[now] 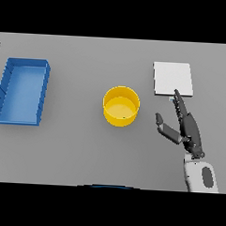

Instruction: Pick up the red beaker and tilt it to pour out 1 green nut into yellow bowl. Pick up the yellow bowl and place it on the metallic measuring scale.

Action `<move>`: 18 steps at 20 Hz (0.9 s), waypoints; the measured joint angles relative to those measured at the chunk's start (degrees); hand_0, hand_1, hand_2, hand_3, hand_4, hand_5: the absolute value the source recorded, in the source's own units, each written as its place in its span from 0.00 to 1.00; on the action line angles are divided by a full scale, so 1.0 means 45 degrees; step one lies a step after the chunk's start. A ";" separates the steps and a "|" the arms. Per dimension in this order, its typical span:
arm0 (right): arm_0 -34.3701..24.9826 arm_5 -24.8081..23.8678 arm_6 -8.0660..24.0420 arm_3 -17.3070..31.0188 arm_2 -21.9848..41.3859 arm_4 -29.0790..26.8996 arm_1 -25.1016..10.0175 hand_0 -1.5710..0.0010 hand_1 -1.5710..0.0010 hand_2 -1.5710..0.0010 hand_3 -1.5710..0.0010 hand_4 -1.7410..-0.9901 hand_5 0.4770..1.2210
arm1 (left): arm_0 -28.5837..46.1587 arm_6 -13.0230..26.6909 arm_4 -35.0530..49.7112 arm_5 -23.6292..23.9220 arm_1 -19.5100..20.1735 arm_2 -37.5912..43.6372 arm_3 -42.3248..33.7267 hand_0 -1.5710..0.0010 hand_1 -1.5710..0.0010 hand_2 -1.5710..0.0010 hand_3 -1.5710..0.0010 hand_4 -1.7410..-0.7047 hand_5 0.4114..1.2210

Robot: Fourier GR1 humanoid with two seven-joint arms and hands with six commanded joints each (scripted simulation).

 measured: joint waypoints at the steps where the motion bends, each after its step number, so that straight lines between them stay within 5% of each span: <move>1: -0.0021 0.0026 0.0006 0.0050 -0.0047 0.0017 -0.0107 1.00 1.00 1.00 1.00 0.57 0.33 | 0.0450 0.0083 0.0094 0.0087 -0.0041 0.0004 -0.0538 0.00 0.00 0.00 0.12 0.00 1.00; 4: -0.0139 -0.0220 0.0202 0.0094 0.0015 0.0241 0.0027 1.00 1.00 1.00 1.00 0.54 0.33 | 0.1548 0.0596 0.0327 0.0057 -0.0230 -0.0020 -0.2170 0.00 0.00 0.00 0.16 0.00 0.96; 8: -0.0077 -0.0246 0.0201 0.0035 0.0033 0.0289 0.0014 1.00 1.00 1.00 1.00 0.55 0.34 | 0.2482 0.0584 0.0231 0.0124 -0.0721 0.0322 -0.3210 0.00 0.00 0.00 0.08 0.15 0.68; 11: -0.0131 -0.0260 0.0259 -0.0054 0.0040 0.0275 0.0029 1.00 1.00 1.00 1.00 0.55 0.34 | 0.2913 0.0621 0.0261 -0.0477 -0.1014 0.0402 -0.3675 0.00 0.00 0.00 0.40 0.47 0.49; 12: -0.0057 -0.0237 0.0155 -0.0119 0.0001 0.0229 -0.0025 1.00 1.00 1.00 1.00 0.55 0.34 | 0.3064 0.0629 0.0296 -0.0743 -0.1020 0.0511 -0.3952 0.00 0.03 0.10 0.46 0.59 0.45; 13: -0.0134 -0.0240 0.0310 0.0070 0.0028 0.0260 0.0043 1.00 1.00 1.00 1.00 0.56 0.34 | 0.3242 0.0604 0.0640 -0.1122 -0.1124 0.0615 -0.4333 0.09 0.18 0.26 0.54 0.67 0.43; 15: -0.0181 -0.0255 0.0297 0.0105 -0.0018 0.0250 0.0014 1.00 1.00 1.00 1.00 0.56 0.34 | 0.3484 0.0560 0.1263 -0.1999 -0.1392 0.0957 -0.4978 0.37 0.47 0.52 0.70 0.79 0.38; 18: -0.0194 -0.0196 0.0365 0.0024 -0.0008 0.0228 -0.0040 1.00 1.00 1.00 1.00 0.56 0.33 | 0.3799 0.0629 0.1734 -0.3033 -0.1232 0.0924 -0.5905 0.68 0.73 0.76 0.85 0.88 0.33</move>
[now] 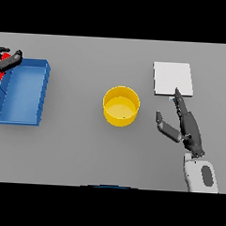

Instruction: Pick up the red beaker and tilt it to pour out 1 green nut into yellow bowl. Pick up the yellow bowl and place it on the metallic measuring scale.

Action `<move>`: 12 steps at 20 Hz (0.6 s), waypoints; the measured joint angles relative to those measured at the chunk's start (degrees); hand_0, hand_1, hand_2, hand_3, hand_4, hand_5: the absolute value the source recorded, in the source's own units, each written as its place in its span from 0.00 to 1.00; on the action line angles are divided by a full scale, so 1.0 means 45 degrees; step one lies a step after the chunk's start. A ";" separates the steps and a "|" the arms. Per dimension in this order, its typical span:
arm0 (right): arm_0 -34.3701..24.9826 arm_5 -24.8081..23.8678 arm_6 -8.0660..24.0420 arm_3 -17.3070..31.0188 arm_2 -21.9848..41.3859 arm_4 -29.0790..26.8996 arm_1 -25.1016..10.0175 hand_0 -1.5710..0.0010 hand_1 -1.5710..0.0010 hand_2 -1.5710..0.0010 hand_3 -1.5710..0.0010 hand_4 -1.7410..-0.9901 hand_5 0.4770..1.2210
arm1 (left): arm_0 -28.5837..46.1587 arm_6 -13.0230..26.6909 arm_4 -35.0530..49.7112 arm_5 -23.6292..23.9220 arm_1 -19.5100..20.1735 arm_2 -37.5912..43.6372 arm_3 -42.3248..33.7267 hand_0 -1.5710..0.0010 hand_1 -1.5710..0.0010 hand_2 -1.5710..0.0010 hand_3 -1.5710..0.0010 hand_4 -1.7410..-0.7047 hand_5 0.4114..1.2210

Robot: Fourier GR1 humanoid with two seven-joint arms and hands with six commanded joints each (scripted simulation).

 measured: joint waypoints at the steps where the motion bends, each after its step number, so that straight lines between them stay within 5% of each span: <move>1: 0.0044 0.0032 -0.0045 0.0016 -0.0059 -0.0039 -0.0076 1.00 1.00 1.00 1.00 0.57 0.33 | 0.0001 0.0001 -0.0053 -0.0145 -0.0003 0.0019 0.0047 0.74 0.78 0.81 0.88 0.90 0.32; 5: 0.0264 -0.0043 -0.0246 -0.0153 0.0176 0.0216 0.0036 1.00 1.00 1.00 1.00 0.58 0.32 | -0.0025 0.0001 -0.0788 -0.0745 -0.0012 -0.0060 0.0423 0.90 0.91 0.92 0.95 0.93 0.30; 12: -0.0242 -0.0395 0.0625 -0.0078 0.0322 0.0871 -0.0065 1.00 1.00 1.00 1.00 0.64 0.27 | -0.0005 -0.0337 -0.1241 -0.0181 -0.0177 -0.0032 0.0279 0.98 0.98 0.98 0.99 0.98 0.32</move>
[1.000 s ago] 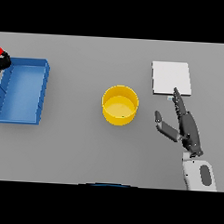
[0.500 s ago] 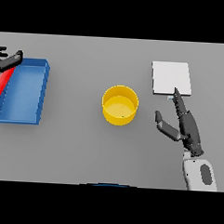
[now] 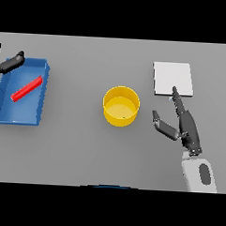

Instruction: Pick up the red beaker and tilt it to pour out 1 green nut into yellow bowl. Pick up the yellow bowl and place it on the metallic measuring scale.

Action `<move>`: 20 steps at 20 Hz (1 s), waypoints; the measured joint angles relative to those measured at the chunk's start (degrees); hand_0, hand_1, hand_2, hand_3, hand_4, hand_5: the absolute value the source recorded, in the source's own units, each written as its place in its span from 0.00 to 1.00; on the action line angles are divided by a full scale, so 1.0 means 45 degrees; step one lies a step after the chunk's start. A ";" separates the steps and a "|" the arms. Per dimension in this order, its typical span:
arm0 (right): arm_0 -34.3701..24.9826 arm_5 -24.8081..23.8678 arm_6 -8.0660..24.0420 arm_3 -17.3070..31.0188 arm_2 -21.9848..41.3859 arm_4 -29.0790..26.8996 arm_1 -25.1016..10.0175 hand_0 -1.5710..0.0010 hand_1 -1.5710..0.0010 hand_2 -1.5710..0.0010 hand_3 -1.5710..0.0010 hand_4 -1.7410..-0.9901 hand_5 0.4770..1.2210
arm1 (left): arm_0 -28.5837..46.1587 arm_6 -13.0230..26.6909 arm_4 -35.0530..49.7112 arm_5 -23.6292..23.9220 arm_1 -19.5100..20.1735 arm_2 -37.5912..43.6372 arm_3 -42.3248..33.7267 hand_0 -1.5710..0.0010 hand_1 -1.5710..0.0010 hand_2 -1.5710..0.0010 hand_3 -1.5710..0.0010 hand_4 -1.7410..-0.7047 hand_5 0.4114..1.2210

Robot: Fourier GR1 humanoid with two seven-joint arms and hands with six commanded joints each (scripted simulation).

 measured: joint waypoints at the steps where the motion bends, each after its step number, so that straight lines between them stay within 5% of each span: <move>1: -0.0133 -0.0266 0.0218 -0.0012 0.0179 0.0618 -0.0127 1.00 1.00 1.00 1.00 0.69 0.25 | -0.0072 -0.0172 -0.0039 0.0193 -0.0057 0.0011 0.0087 0.98 0.99 0.99 0.99 0.99 0.33; 3: -0.0505 0.0247 0.0089 -0.0076 0.0522 0.0936 -0.0571 0.99 1.00 1.00 1.00 0.76 0.26 | -0.0120 -0.0053 0.0006 0.0286 -0.0284 -0.0048 -0.0181 0.99 0.99 0.99 0.99 0.99 0.34; 6: -0.1774 0.1591 -0.0315 0.0220 0.1007 0.0998 -0.1389 1.00 1.00 1.00 1.00 0.68 0.27 | 0.0153 -0.0195 0.0137 0.0293 -0.0374 -0.0010 -0.0439 0.99 1.00 1.00 1.00 0.97 0.36; 12: -0.4081 0.2843 -0.0447 0.1170 0.3023 0.3838 -0.2962 1.00 1.00 1.00 1.00 0.68 0.19 | 0.0239 -0.0257 0.0265 0.0263 -0.0402 0.0053 -0.0740 1.00 1.00 1.00 1.00 0.96 0.37; 20: -0.6359 0.4697 -0.1015 0.2208 0.4933 0.5462 -0.3691 1.00 1.00 1.00 1.00 0.70 0.22 | 0.0503 -0.0579 0.0508 0.0125 -0.0248 0.0283 -0.0761 1.00 1.00 1.00 1.00 0.94 0.38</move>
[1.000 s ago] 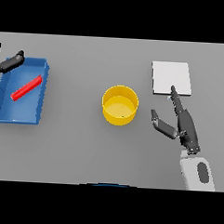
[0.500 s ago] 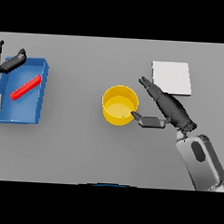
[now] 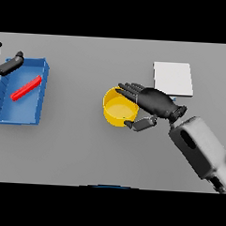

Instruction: Pick up the red beaker and tilt it to pour out 1 green nut into yellow bowl. Pick up the yellow bowl and place it on the metallic measuring scale.

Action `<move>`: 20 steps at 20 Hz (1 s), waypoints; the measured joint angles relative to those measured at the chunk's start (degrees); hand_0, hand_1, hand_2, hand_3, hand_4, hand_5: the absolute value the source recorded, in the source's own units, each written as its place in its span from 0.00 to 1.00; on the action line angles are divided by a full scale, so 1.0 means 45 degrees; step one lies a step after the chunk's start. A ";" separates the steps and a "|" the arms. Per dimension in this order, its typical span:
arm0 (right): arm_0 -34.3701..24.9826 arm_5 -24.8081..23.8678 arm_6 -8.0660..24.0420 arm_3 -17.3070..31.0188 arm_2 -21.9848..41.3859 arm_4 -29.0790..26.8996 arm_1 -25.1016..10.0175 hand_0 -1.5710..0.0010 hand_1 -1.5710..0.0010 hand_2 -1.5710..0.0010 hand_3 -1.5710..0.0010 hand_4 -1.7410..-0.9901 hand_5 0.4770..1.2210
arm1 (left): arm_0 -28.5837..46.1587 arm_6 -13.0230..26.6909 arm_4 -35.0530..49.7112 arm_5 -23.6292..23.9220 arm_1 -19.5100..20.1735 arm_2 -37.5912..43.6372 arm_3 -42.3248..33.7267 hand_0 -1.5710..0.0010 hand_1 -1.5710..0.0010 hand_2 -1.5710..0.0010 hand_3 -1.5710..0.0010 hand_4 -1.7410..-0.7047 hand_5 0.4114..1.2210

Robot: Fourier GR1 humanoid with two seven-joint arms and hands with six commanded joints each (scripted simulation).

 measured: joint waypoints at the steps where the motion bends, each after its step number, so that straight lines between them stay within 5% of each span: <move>1: -0.0176 0.0199 -0.0046 0.0256 0.0234 0.0152 0.0001 1.00 1.00 1.00 1.00 0.71 0.22 | -0.0055 -0.0103 -0.0003 0.0089 -0.0073 -0.0004 0.0115 1.00 1.00 1.00 1.00 0.94 0.38; 20: -0.1547 0.0942 -0.1243 0.3169 0.1942 0.1200 0.0641 1.00 1.00 1.00 0.99 0.61 0.31 | -0.0241 -0.0128 0.0142 0.0168 -0.0211 0.0100 0.0111 1.00 1.00 1.00 1.00 0.91 0.39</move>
